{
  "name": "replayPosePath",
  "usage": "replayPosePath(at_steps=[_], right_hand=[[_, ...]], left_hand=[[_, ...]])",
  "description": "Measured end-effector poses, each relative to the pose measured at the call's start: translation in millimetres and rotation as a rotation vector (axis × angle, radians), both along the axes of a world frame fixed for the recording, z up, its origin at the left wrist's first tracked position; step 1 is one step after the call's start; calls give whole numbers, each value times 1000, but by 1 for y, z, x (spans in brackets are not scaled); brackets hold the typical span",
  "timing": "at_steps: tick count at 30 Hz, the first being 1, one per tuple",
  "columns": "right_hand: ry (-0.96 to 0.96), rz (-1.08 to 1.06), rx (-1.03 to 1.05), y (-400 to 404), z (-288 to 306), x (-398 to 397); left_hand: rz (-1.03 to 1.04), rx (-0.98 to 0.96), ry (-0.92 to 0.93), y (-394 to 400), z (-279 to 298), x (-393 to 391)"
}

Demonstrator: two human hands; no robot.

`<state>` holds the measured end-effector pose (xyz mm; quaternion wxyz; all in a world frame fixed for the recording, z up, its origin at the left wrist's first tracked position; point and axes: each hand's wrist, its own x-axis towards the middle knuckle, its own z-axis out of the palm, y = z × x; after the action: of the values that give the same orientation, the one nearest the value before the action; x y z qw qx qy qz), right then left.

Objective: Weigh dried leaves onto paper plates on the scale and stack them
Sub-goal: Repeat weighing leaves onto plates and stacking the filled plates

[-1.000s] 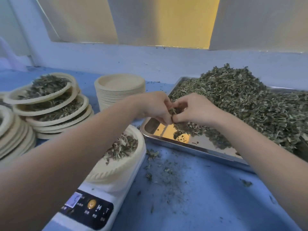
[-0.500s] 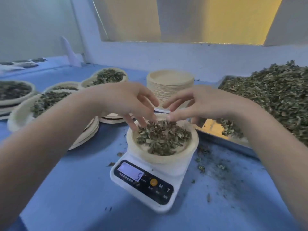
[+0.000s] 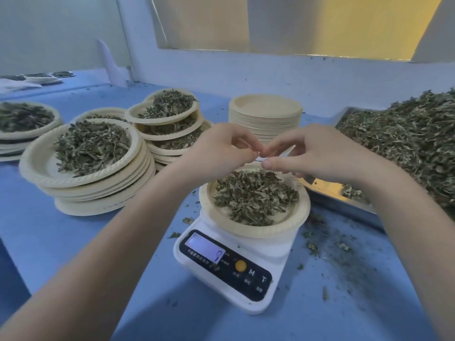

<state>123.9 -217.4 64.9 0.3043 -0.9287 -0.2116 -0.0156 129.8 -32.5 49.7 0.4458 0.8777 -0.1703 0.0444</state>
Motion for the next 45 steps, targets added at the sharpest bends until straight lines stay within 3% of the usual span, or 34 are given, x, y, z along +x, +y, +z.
replayPosePath(at_steps=[7,13,16,19,24,32,37,45], right_hand=[[23,-8,17,-5,3,-6],[305,140,-387,-23,2,-3],[366,180,-475,-23,-6,0],[359,177,-485,-21,-14,5],[301,209,-270,-20,-16,10],[180,88,154,15,23,35],[-13,13,166,62,44,55],[-93,26,247,169,71,110]], left_hand=[[52,-69,-94,-4,-19,1],[131,20,-152,12,-22,-3],[140,128,5,20,-26,-3],[128,7,220,19,-32,-5],[231,-99,221,23,-29,-2],[468,-92,34,78,21,11],[557,-191,21,126,45,17],[686,-412,22,214,75,36]])
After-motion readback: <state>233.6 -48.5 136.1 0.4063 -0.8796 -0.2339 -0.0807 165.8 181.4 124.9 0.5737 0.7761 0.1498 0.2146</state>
